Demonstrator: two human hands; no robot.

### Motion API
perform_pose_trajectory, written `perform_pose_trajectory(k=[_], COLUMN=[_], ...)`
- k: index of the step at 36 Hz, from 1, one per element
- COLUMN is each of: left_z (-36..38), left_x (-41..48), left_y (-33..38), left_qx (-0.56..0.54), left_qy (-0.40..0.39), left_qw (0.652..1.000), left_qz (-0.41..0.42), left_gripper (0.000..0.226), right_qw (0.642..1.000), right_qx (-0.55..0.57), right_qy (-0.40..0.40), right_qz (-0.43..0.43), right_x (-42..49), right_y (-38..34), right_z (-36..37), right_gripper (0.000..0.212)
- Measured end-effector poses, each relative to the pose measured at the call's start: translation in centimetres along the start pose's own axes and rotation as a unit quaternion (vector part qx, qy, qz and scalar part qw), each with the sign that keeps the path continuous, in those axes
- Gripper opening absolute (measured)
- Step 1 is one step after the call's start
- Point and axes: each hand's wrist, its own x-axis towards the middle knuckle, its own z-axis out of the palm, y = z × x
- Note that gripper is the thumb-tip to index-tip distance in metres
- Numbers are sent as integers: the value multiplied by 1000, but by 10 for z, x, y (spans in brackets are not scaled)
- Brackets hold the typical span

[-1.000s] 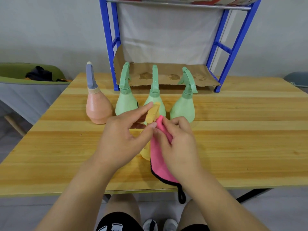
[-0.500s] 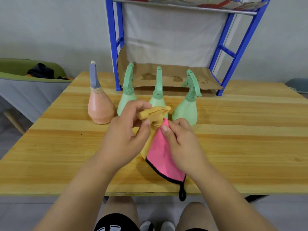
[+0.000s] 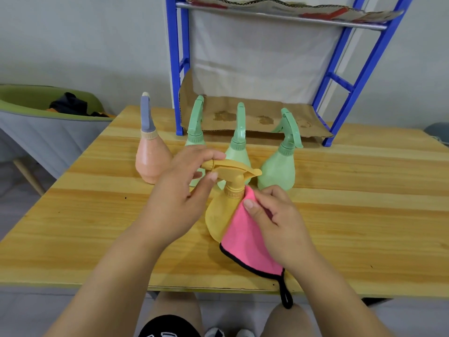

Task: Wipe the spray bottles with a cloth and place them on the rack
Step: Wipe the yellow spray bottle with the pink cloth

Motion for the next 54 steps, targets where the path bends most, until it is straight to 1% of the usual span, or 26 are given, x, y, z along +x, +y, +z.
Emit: perform_pose_trajectory(k=[2, 5, 8, 12, 15, 19, 22, 23, 26, 28, 29, 31, 33, 34, 36, 40, 42, 46, 50, 54], left_z=[-1, -1, 0, 8, 16, 30, 38, 40, 45, 48, 50, 52, 51, 50, 49, 49, 50, 49, 50, 44], left_x=[0, -4, -12, -28, -42, -59, -64, -64, -60, -57, -55, -51, -49, -49, -47, -42, -39, -36, -33, -20], left_y=[-6, -9, -8, -10, -18, -28, -29, -29, -32, -35, -37, -43, -46, -47, -48, -47, -45, -41, -34, -23], left_qx=[40, 71, 49, -11, -57, -70, -78, -72, -49, -48, -48, -56, -81, -103, -152, -183, -203, -274, -336, -371], left_qy=[20, 65, 97, 140, 154, 155, 135, 119, 65, 30, 14, -16, -44, -55, -71, -89, -83, -79, -70, -37], left_qw=[999, 995, 994, 989, 981, 971, 964, 967, 982, 984, 983, 980, 974, 970, 961, 955, 951, 932, 914, 904], left_qz=[20, 26, 12, -43, -101, -168, -215, -214, -172, -171, -177, -192, -205, -212, -220, -215, -219, -224, -216, -207], left_gripper=[31, 38, 44, 42, 45, 52, 48, 45, 40, 41, 44, 57, 68, 71, 68, 58, 52, 56, 40, 47], right_qw=[1000, 1000, 999, 994, 989, 990, 992, 992, 993, 993, 993, 993, 993, 993, 992, 989, 988, 988, 986, 983], right_qx=[3, 3, 6, 61, 84, 72, 50, 44, 35, 39, 39, 35, 42, 49, 64, 91, 86, 68, 53, 62], right_qy=[1, 7, 29, 80, 110, 115, 117, 116, 113, 112, 114, 113, 107, 107, 109, 120, 126, 131, 136, 146], right_qz=[4, 18, 21, 40, 49, 34, 10, 4, -6, -5, -8, -15, -12, -10, -6, -1, -13, -43, -75, -96], right_x=[-4, -8, -13, -22, -27, -31, -32, -32, -29, -28, -26, -24, -21, -19, -16, -13, -11, -6, -1, 7], right_y=[0, -2, -2, -2, -1, 1, 2, 2, 4, 7, 8, 10, 11, 11, 10, 10, 12, 12, 8, 0], right_z=[0, -1, -2, -5, -6, -5, -2, -1, 3, 5, 6, 8, 11, 12, 14, 23, 27, 32, 29, 21], right_gripper=[35, 38, 37, 20, 18, 20, 26, 27, 25, 24, 24, 24, 25, 26, 29, 32, 34, 36, 35, 35])
